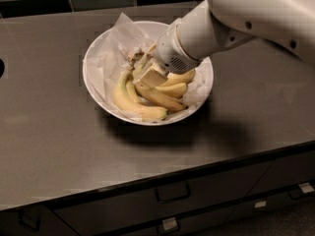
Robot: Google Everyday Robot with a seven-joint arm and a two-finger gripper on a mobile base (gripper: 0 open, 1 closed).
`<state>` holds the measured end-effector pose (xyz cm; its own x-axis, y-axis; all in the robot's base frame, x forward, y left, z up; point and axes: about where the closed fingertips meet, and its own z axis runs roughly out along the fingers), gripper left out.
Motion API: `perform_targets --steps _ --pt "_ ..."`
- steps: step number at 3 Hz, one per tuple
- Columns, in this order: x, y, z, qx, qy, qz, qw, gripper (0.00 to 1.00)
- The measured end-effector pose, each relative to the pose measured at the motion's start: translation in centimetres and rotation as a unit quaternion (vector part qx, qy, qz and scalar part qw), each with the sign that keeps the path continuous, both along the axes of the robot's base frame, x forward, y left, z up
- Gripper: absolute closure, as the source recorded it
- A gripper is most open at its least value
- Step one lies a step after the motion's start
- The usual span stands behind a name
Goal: Pick banana from white bowl
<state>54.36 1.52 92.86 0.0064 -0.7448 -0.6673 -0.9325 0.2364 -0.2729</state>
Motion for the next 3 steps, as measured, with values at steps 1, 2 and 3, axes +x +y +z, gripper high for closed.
perform_targets --steps 1,2,3 --pt "-0.4 -0.8 2.0 0.001 -0.015 0.002 0.9999 1.00" --pt "-0.5 -1.2 4.3 0.000 -0.035 0.009 0.9994 1.00" --pt "-0.7 -1.3 6.3 -0.004 -0.052 0.014 0.9986 1.00"
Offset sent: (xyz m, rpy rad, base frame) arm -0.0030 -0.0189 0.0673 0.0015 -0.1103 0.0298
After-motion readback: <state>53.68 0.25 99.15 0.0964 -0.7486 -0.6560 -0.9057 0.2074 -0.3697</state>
